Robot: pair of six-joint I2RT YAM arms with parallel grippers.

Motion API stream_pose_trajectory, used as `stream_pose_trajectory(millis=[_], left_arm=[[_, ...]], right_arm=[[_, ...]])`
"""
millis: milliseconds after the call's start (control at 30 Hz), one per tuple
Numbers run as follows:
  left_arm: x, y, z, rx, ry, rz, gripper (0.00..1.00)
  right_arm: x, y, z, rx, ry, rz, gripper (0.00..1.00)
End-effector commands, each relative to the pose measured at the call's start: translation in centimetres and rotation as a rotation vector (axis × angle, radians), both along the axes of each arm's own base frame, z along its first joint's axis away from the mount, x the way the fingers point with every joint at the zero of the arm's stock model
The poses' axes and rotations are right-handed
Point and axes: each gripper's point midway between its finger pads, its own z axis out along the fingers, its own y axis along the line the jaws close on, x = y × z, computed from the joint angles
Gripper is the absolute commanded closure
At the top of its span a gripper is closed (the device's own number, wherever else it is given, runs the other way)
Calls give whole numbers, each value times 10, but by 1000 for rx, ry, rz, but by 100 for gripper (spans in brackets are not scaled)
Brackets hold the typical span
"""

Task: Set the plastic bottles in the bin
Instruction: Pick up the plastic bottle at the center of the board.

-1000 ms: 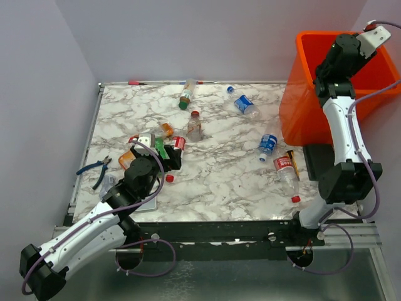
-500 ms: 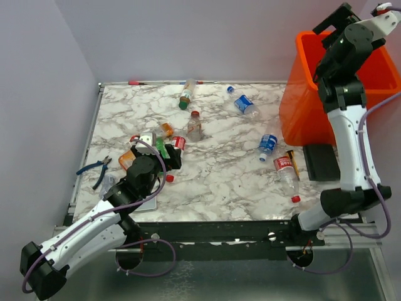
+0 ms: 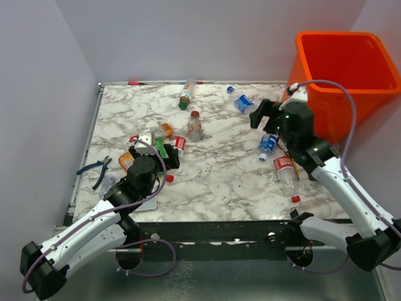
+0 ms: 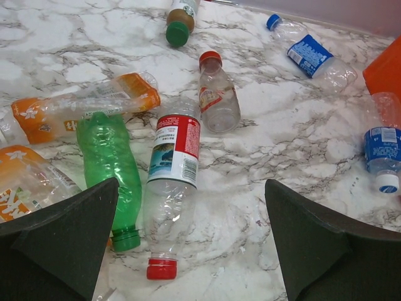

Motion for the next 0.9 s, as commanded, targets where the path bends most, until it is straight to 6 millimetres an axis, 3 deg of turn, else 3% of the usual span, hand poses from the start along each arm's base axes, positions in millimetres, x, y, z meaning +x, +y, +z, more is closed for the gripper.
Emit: stream_pose_trajectory(millis=[0, 100, 300, 533, 733, 867], left_arm=[[3, 2, 9, 8, -7, 17, 1], [3, -1, 8, 3, 0, 1, 1], [0, -10, 10, -21, 5, -44, 1], [-2, -19, 13, -41, 11, -86, 1], [-3, -20, 15, -47, 6, -97, 1], [-3, -20, 15, -48, 5, -96, 1]], right_arm=[[-39, -26, -142, -98, 426, -125, 0], [-58, -49, -186, -135, 545, -242, 0], [-81, -97, -249, -141, 746, -395, 0], [-91, -123, -283, -149, 839, -475, 0], [-86, -123, -300, -141, 895, -472, 0], [-88, -109, -311, -97, 934, -416, 0]])
